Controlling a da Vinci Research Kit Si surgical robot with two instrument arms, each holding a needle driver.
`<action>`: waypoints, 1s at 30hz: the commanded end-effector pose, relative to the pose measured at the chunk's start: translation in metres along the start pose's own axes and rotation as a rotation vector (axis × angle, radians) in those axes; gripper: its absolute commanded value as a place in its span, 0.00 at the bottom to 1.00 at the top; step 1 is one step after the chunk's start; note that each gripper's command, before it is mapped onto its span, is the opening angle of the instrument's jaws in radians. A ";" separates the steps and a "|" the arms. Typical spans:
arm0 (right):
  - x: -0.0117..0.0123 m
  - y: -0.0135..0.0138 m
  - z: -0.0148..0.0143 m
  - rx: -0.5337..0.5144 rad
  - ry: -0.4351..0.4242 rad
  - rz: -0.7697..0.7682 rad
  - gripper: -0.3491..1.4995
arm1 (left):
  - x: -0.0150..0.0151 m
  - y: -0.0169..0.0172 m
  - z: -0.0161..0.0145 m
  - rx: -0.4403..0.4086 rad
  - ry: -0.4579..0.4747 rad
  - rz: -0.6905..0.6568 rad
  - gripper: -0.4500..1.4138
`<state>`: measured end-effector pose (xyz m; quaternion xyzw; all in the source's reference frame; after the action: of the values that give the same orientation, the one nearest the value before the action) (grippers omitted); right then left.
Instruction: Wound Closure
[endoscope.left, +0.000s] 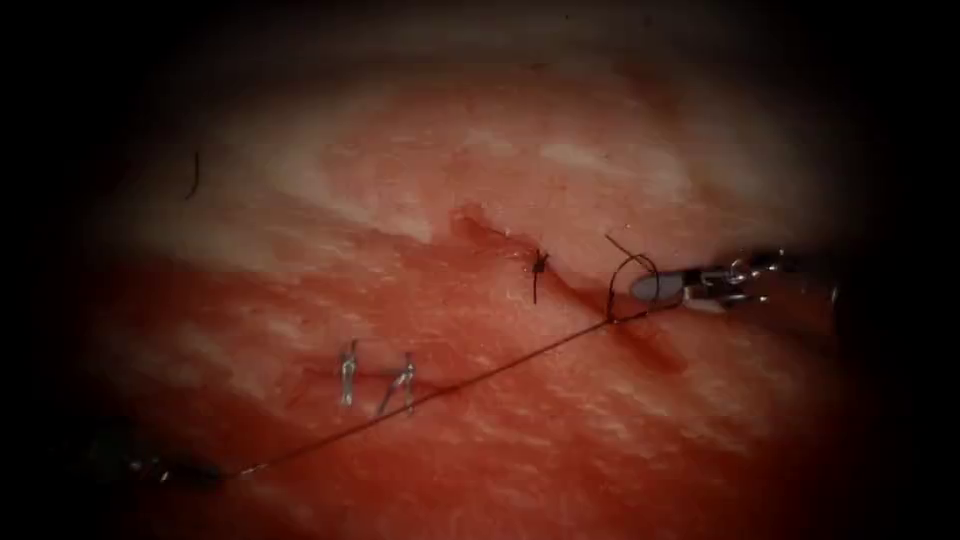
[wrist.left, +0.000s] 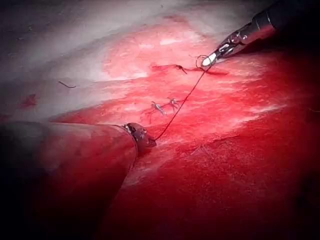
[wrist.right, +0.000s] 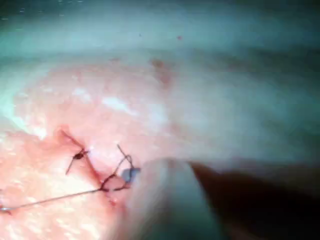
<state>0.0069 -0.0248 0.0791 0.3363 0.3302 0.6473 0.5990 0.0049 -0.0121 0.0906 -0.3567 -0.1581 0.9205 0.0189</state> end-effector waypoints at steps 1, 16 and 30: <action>0.0004 0.0003 0.0012 -0.002 0.006 0.000 0.00 | -0.0001 0.0006 0.0006 0.000 0.002 -0.003 0.00; 0.0009 0.0003 0.0014 -0.043 0.026 0.024 0.00 | -0.0045 0.0064 -0.0068 0.051 0.013 -0.053 0.00; 0.0017 -0.0002 -0.0008 -0.015 0.307 0.111 0.00 | -0.0066 0.0101 -0.0076 0.075 0.010 -0.096 0.00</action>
<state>0.0056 -0.0233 0.0779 0.2423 0.3956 0.7283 0.5045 0.0164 -0.0202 0.0859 -0.3509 -0.1392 0.9227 0.0778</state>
